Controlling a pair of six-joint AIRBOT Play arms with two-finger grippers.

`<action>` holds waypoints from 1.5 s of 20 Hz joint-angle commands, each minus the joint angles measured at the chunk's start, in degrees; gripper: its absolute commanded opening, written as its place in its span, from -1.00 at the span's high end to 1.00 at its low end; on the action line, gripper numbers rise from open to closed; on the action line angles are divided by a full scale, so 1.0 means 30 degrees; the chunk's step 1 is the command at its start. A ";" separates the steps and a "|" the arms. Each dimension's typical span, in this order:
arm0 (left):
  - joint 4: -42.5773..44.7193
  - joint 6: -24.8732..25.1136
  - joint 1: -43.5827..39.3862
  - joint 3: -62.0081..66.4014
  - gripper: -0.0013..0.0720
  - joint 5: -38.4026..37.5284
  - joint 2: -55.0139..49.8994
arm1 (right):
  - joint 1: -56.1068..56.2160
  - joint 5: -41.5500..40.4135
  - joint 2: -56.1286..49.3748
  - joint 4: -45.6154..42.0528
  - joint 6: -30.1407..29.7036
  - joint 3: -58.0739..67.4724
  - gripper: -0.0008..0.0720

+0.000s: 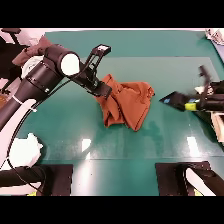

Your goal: Fold the shirts.

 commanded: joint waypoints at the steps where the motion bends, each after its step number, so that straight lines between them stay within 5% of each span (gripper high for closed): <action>1: 0.0459 0.0044 0.0022 0.0379 0.90 -0.1144 -0.0270 | 0.2659 -0.0678 -0.0670 0.0015 0.0554 -0.2127 -0.58; 3: 0.0896 0.0051 0.0022 0.0372 0.90 -0.1399 -0.0350 | 0.2878 -0.1464 -0.1552 0.0168 0.0481 -0.3096 -0.58; 9: 0.1537 0.0051 0.0022 0.0372 0.90 -0.1872 -0.0350 | 0.3993 -0.3599 -0.4036 0.6543 -0.3191 -0.4473 -0.58; 16: 0.2448 0.0051 0.0022 0.0372 0.90 -0.1829 -0.0350 | 0.7512 -0.6302 -0.6958 0.6462 -0.3169 -0.2681 -0.21; 19: 0.2958 0.0058 0.0022 0.0379 0.90 -0.1923 -0.0350 | 0.7854 -0.5042 -0.7686 0.5865 -0.3133 -0.1632 -0.21; 24: 0.3075 0.0233 0.0022 0.0372 0.90 -0.1996 -0.0350 | 0.6120 -0.3942 -0.5049 0.0248 -0.0036 -0.0605 -0.22; 30: 0.3067 0.0248 0.0022 0.0372 0.90 -0.1836 -0.0350 | 0.4335 -0.4248 -0.1843 0.1727 0.0481 -0.4728 -0.47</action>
